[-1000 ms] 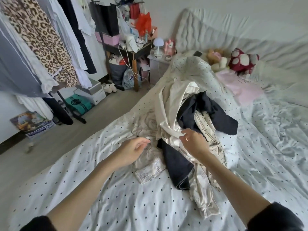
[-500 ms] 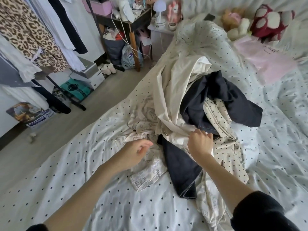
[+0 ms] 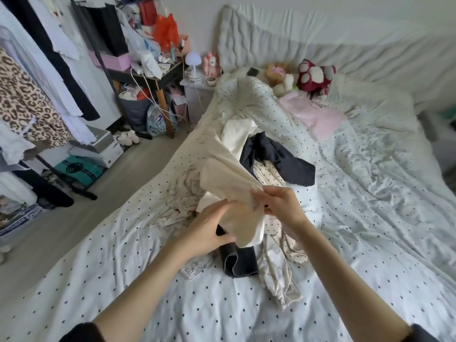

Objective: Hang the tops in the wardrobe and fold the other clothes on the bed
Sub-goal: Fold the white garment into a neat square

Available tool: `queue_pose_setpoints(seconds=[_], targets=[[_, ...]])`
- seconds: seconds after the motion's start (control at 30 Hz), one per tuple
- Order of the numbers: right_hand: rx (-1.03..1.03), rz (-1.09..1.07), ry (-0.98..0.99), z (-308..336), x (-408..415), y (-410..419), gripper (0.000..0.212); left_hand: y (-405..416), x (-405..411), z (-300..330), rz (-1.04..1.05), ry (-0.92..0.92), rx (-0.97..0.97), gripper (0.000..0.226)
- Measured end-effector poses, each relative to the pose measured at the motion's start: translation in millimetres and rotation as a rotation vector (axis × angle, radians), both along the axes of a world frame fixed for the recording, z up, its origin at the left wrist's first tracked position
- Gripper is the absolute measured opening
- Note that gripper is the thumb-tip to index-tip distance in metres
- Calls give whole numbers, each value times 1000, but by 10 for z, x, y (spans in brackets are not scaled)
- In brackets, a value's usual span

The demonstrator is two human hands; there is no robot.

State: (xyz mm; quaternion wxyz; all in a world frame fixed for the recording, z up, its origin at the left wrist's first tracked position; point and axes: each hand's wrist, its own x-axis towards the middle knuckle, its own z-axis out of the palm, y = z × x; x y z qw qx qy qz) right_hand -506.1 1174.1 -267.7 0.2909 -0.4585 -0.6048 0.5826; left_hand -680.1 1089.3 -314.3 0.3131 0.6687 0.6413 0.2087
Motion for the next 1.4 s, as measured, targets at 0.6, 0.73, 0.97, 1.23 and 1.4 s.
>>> queue_pose_setpoints(seconds=[0.6,0.73,0.97,1.23,1.4], targets=[[334,54,-535,847,806,-1656,23,-748,423,595,-235,246,419,6],[314,-180,-686,859,1281,-1766,13,-879,530,605,-281,388,387,2],[333,-610,-809,765,2101,-1739,19,-929,576,616,-185,430,338,19],[219,-488,-1096,30,2219,-1847,39,-1280,861,201,-359,349,-34,12],[4,51,-1090,-370,1917,-1953,56,-1473,1127,14,-401,258,-73,12]])
